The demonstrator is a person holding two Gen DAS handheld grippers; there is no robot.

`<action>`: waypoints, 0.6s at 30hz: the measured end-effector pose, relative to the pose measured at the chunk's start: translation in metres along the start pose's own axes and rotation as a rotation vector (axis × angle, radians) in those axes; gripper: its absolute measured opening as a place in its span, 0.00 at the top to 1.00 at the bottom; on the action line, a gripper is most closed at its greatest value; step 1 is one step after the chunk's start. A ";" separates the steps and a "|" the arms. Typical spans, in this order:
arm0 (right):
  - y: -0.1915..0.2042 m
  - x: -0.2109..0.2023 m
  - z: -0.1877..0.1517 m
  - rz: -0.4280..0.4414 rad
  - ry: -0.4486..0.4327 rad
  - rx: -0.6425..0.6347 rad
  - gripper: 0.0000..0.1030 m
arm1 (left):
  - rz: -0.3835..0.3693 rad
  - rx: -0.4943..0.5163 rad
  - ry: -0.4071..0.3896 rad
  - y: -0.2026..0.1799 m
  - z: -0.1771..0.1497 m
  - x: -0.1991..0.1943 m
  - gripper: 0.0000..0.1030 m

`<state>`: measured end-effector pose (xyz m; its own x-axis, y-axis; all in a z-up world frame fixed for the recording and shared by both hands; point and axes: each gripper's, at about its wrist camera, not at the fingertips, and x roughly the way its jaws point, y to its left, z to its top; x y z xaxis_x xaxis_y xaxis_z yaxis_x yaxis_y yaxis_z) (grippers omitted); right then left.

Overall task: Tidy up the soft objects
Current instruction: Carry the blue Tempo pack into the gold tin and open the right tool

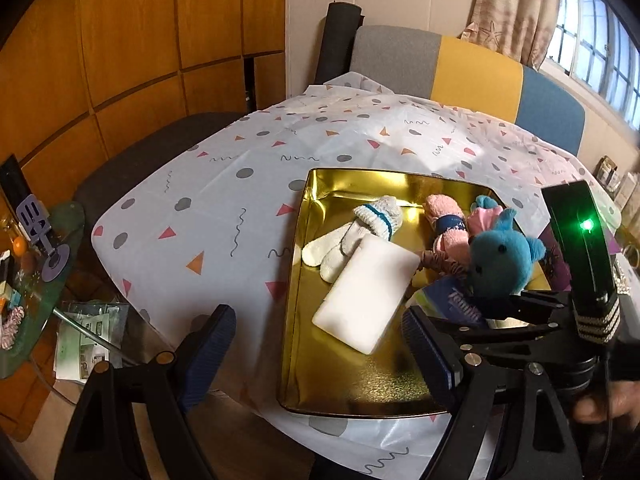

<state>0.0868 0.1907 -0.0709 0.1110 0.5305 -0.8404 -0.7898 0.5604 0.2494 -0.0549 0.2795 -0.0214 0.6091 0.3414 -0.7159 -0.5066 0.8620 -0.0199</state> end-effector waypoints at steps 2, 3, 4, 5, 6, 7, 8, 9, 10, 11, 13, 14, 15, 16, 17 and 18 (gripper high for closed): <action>0.001 -0.001 -0.001 0.014 0.001 0.003 0.42 | -0.006 -0.004 0.010 0.000 0.000 0.002 0.17; 0.002 -0.003 -0.001 0.020 -0.009 0.003 0.40 | -0.005 -0.005 0.010 -0.001 0.000 0.002 0.17; 0.003 -0.006 -0.002 0.021 -0.018 0.001 0.39 | -0.006 -0.003 0.009 -0.002 0.000 0.002 0.17; 0.003 -0.010 -0.003 0.020 -0.031 0.002 0.38 | -0.006 -0.002 0.009 -0.002 0.000 0.001 0.17; 0.003 -0.014 -0.005 0.019 -0.044 0.006 0.38 | -0.008 0.000 0.007 -0.003 0.000 0.000 0.17; 0.002 -0.019 -0.006 0.018 -0.056 0.011 0.38 | -0.008 0.002 0.003 -0.004 0.000 -0.001 0.17; 0.002 -0.025 -0.008 0.016 -0.072 0.014 0.38 | -0.008 0.005 -0.003 -0.005 0.000 -0.002 0.17; 0.001 -0.033 -0.010 0.008 -0.088 0.015 0.38 | -0.009 0.007 -0.007 -0.006 0.001 -0.004 0.17; 0.002 -0.039 -0.012 -0.015 -0.105 0.010 0.38 | -0.011 0.009 -0.011 -0.007 0.001 -0.005 0.17; 0.002 -0.047 -0.015 -0.037 -0.128 0.004 0.38 | -0.013 0.012 -0.015 -0.008 0.001 -0.007 0.17; 0.002 -0.061 -0.018 -0.061 -0.178 0.007 0.38 | -0.020 0.020 -0.021 -0.011 0.001 -0.010 0.17; 0.003 -0.066 -0.020 -0.079 -0.198 0.005 0.38 | -0.023 0.026 -0.023 -0.013 0.001 -0.011 0.17; 0.004 -0.072 -0.022 -0.096 -0.216 -0.001 0.38 | -0.026 0.034 -0.025 -0.016 0.000 -0.012 0.17; 0.005 -0.080 -0.025 -0.113 -0.240 -0.010 0.38 | -0.031 0.040 -0.026 -0.018 0.000 -0.013 0.17; 0.006 -0.084 -0.026 -0.122 -0.249 -0.014 0.38 | -0.035 0.044 -0.026 -0.021 0.000 -0.014 0.17; 0.006 -0.089 -0.029 -0.136 -0.259 -0.019 0.38 | -0.041 0.051 -0.026 -0.024 0.000 -0.015 0.17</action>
<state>0.0548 0.1285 -0.0082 0.3654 0.5973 -0.7140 -0.7677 0.6271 0.1317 -0.0521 0.2539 -0.0104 0.6450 0.3142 -0.6965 -0.4490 0.8934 -0.0128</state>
